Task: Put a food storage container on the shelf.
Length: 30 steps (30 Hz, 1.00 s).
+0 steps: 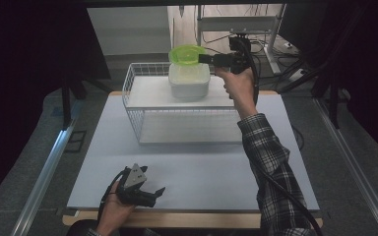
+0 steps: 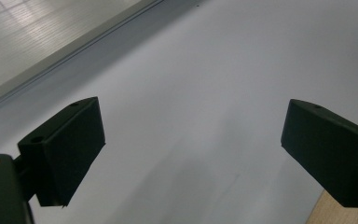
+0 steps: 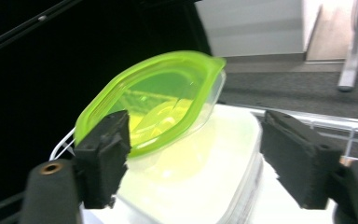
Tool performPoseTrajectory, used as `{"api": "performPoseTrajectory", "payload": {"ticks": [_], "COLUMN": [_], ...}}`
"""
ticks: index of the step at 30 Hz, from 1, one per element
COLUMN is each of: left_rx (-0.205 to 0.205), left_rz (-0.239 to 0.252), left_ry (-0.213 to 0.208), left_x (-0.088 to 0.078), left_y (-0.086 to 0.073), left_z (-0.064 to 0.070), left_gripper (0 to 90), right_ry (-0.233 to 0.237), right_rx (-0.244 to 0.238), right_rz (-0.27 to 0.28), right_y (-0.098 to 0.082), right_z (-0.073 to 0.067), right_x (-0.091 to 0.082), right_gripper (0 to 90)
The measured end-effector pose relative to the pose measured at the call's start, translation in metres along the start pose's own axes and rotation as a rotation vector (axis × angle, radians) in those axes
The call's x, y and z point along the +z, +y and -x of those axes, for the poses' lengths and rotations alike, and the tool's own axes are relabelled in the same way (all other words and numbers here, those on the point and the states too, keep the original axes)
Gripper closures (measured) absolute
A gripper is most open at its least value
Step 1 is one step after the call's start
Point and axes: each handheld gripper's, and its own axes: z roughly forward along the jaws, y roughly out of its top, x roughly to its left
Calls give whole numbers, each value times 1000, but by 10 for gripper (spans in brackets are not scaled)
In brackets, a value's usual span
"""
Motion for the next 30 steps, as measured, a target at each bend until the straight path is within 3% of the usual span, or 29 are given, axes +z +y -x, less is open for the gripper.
{"api": "performPoseTrajectory", "payload": {"ticks": [8,20,30], "left_rx": [-10,-13,-16], "left_rz": [4,1,-3], "left_ry": [-7,-8,-10], "left_x": [0,0,1], "left_y": [0,1,1], "left_z": [0,1,1], "left_gripper": [53,51,51], "right_ry": [-5,26,18], "right_rx": [-82,-93,-158], "right_rz": [-10,2,3], "right_y": [-11,-27,-41], "right_z": [-4,-4,-10], "right_x": [-11,-29,-39], "right_gripper": [177,160,124]}}
